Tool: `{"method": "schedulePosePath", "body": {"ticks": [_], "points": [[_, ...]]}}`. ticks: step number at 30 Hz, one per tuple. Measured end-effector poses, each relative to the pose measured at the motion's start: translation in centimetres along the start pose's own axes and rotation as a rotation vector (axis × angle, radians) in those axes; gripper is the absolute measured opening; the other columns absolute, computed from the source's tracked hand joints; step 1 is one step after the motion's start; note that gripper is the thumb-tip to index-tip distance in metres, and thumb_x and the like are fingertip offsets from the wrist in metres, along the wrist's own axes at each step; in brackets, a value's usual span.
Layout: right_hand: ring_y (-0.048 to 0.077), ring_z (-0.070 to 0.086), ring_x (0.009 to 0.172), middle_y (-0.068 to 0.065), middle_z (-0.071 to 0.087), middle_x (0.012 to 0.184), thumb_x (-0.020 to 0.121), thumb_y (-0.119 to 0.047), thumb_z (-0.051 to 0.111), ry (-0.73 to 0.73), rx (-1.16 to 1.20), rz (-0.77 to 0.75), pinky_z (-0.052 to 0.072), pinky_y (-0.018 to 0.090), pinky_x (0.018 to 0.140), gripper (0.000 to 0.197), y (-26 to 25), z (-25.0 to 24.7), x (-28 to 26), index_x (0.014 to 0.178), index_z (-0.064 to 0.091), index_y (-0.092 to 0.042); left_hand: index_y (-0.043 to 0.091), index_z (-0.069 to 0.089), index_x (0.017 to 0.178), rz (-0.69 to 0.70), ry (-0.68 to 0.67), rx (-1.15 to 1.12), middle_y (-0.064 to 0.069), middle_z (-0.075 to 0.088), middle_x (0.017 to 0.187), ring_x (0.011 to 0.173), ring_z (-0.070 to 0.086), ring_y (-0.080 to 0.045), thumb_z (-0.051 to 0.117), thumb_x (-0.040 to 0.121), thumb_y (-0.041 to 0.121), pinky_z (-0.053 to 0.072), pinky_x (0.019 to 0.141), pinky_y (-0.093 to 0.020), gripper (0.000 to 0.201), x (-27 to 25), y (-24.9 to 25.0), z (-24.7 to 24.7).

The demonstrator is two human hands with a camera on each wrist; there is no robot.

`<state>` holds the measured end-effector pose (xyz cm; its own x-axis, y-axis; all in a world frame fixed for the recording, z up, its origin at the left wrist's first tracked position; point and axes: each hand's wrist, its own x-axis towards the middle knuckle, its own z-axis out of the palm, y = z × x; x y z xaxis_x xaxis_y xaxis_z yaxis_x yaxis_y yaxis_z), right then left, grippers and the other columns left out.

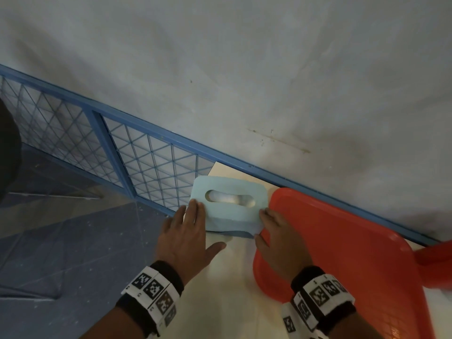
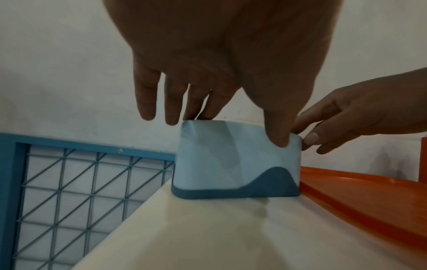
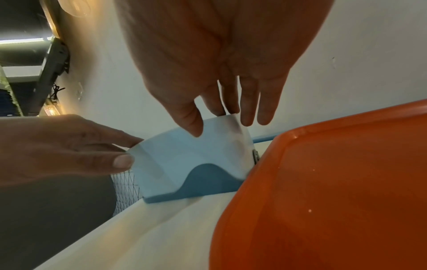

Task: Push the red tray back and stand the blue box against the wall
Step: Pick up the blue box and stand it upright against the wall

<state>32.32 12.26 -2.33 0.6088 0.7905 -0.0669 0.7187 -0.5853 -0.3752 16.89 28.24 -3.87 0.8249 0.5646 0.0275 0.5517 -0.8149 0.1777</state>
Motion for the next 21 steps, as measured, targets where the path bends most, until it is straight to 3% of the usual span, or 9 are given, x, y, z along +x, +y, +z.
{"method": "schedulePosePath", "body": {"ticks": [7,10,13,21], "points": [[0.017,0.038,0.132,-0.002,0.032,0.152,0.09,-0.035,0.051,0.003,-0.032,0.006,0.038,0.028,0.106,0.06,-0.8,0.8,-3.1,0.145,0.031,-0.019,0.007,0.032,0.142,0.03,-0.016,0.038,-0.015,0.043,0.142,0.123,0.046,-0.035,0.049,0.067,0.083,0.044,0.095,-0.055,0.108,-0.6,-1.1,0.1],[0.018,0.038,0.134,-0.001,0.031,0.153,0.089,-0.043,0.047,0.002,-0.055,0.01,0.038,0.028,0.105,0.064,-1.0,1.2,-3.8,0.145,0.029,-0.019,0.008,0.03,0.145,0.036,-0.017,0.034,-0.018,0.04,0.146,0.127,0.044,-0.038,0.048,0.067,0.084,0.042,0.097,-0.057,0.11,-1.3,-1.3,0.3],[0.023,0.046,0.129,0.003,0.037,0.151,0.083,-0.053,0.038,0.046,-0.114,0.028,0.047,0.032,0.097,0.067,-1.7,1.3,-4.7,0.142,0.034,-0.021,0.014,0.029,0.146,0.045,-0.021,0.024,-0.018,0.036,0.15,0.131,0.04,-0.037,0.044,0.069,0.086,0.039,0.1,-0.057,0.107,-2.1,-1.4,0.5],[0.022,0.05,0.127,0.004,0.034,0.153,0.082,-0.055,0.046,0.018,-0.154,0.046,0.052,0.031,0.092,0.076,-3.2,2.6,-5.8,0.145,0.026,-0.018,0.014,0.029,0.147,0.092,-0.033,0.027,-0.017,0.038,0.149,0.127,0.045,-0.037,0.045,0.072,0.082,0.042,0.097,-0.057,0.102,-2.2,-1.9,0.7]]}}
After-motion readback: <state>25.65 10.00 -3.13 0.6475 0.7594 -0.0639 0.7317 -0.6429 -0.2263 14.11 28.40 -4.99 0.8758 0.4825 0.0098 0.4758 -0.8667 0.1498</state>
